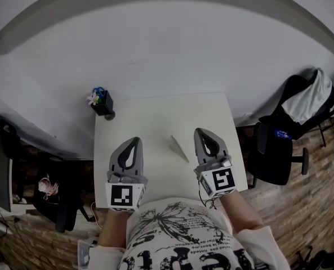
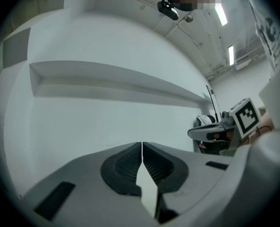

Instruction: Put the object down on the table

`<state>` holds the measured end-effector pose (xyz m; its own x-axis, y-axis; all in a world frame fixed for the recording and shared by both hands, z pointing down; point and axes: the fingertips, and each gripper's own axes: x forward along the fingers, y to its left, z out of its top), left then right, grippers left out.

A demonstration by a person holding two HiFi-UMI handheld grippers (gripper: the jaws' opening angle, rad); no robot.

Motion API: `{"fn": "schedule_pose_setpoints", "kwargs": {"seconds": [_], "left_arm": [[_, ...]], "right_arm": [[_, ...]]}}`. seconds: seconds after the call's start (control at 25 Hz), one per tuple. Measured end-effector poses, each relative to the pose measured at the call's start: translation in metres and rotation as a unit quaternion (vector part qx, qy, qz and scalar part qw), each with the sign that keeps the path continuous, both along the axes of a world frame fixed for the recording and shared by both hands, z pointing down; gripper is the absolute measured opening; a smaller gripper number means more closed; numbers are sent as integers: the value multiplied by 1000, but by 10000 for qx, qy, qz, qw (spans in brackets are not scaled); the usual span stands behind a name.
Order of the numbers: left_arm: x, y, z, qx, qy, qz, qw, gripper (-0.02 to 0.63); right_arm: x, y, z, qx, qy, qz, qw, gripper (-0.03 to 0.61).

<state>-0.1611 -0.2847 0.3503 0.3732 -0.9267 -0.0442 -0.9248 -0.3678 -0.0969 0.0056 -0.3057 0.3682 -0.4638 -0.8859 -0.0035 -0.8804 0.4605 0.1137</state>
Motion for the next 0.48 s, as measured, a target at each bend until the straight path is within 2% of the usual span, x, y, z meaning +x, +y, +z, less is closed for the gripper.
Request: {"fn": "schedule_pose_setpoints", "kwargs": {"seconds": [0.12,0.48], "left_arm": [[1,0,-2,2,-9,-28,10000,12],[2,-2,1,17,27,-16,10000,12]], "right_arm": [[0,-3,2,62,-195,-10,9998,-9],[-3,-4,6,30,-136,-93,9999,-11]]}}
